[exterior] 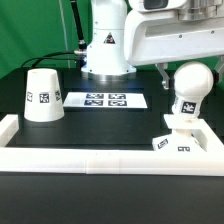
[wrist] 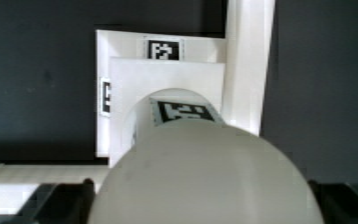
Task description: Assemble lamp
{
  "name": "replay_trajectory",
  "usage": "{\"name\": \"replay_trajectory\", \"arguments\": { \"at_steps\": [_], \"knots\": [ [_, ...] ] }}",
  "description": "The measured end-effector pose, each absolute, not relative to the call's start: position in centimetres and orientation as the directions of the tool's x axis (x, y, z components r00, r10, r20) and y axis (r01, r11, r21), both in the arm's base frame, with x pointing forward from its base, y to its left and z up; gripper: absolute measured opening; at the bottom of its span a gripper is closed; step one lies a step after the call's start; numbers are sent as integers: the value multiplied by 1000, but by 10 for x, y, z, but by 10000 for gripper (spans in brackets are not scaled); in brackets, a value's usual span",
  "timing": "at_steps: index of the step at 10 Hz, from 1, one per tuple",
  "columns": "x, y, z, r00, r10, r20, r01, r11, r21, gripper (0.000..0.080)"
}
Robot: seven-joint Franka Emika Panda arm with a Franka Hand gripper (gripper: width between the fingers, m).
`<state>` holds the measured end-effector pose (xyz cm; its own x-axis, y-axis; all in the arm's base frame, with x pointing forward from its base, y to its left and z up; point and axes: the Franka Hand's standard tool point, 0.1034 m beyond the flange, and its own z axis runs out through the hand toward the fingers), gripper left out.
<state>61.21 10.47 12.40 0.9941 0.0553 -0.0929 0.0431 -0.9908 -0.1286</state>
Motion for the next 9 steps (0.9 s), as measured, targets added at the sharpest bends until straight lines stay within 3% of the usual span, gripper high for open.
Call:
{"name": "replay_trajectory", "arguments": {
  "at_steps": [6, 9],
  "knots": [
    [612, 105, 124, 995, 4, -99, -8, -992, -124, 580],
    [611, 103, 124, 966, -251, -68, -257, -959, -119, 580]
  ]
}}
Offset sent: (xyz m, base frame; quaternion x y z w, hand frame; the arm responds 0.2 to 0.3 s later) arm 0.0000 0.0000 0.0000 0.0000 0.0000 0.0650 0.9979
